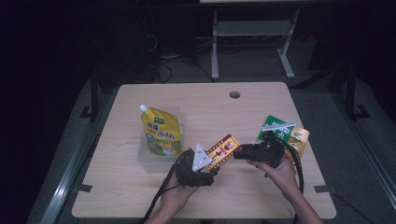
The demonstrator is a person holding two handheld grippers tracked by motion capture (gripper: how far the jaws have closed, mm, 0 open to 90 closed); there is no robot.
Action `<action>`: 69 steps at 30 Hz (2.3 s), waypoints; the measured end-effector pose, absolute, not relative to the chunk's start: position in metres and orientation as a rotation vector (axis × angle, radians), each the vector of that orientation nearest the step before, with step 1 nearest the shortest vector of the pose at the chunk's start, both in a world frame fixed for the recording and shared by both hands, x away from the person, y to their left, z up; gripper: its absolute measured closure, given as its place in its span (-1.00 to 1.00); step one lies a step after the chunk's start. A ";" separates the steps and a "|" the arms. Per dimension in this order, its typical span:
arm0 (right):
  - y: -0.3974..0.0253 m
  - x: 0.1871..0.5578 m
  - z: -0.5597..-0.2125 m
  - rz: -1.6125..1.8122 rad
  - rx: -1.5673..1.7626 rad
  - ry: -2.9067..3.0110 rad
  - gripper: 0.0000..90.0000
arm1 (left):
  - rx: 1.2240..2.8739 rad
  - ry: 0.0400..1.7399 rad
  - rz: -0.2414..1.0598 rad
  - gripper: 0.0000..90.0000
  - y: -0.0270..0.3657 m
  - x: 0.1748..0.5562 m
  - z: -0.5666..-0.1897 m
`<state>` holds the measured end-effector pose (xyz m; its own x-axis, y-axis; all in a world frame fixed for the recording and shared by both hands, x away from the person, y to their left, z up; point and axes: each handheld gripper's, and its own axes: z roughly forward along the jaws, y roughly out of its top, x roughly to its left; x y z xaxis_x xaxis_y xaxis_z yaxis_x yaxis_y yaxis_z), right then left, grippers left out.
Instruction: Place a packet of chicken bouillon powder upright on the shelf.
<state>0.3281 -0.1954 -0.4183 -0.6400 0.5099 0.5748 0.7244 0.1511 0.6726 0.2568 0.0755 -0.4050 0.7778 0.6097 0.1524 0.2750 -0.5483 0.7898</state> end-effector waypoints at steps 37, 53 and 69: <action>-0.173 0.325 -0.407 -1.578 -1.276 -2.048 0.40 | 2.142 0.765 0.502 -0.33 0.066 0.258 -0.422; -0.168 0.325 -0.383 -1.552 -1.124 -2.314 0.49 | 2.168 0.684 0.415 -0.42 0.076 0.248 -0.428; -0.152 0.345 -0.364 -1.507 -0.863 -2.548 0.49 | 2.196 0.535 0.257 -0.49 0.085 0.233 -0.435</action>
<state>0.3448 -0.1522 -0.3637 -0.8418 0.4334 0.3217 0.4907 0.3662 0.7906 0.2331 0.0853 -0.4350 0.8878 0.4602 0.0004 0.2880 -0.5564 0.7794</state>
